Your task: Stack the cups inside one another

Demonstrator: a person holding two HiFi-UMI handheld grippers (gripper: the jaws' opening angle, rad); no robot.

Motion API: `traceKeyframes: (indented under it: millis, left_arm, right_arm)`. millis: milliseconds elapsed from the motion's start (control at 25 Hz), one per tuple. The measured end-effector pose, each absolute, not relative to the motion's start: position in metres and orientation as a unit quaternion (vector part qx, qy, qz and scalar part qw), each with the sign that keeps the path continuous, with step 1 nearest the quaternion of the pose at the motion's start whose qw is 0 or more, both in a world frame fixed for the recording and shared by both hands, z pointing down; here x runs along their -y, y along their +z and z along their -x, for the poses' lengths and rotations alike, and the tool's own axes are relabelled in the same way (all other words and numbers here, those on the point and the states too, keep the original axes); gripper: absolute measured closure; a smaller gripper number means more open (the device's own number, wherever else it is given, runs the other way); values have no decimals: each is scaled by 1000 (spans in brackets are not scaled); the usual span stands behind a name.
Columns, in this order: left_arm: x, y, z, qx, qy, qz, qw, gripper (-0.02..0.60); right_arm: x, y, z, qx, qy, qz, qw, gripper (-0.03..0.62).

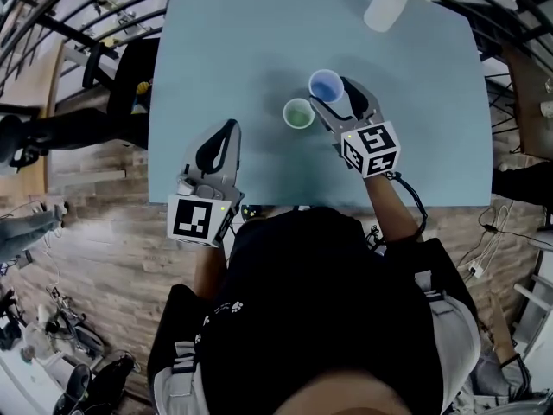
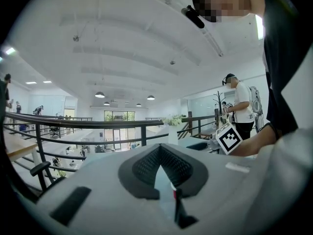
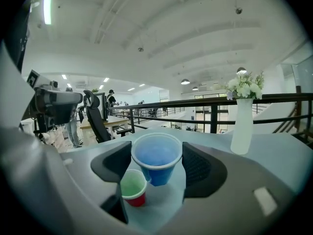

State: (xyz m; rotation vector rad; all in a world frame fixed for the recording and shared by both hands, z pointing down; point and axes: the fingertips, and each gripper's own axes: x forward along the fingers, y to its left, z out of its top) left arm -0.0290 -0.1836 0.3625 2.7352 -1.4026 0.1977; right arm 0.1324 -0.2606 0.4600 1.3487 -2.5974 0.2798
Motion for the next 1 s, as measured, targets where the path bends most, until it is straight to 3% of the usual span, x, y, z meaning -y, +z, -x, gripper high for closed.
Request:
traceKeyframes:
  millis: [1000]
  left_arm:
    - [165, 360, 58, 461, 64, -884, 35, 594]
  right_arm:
    - [221, 491, -84, 886, 124, -427, 131, 266]
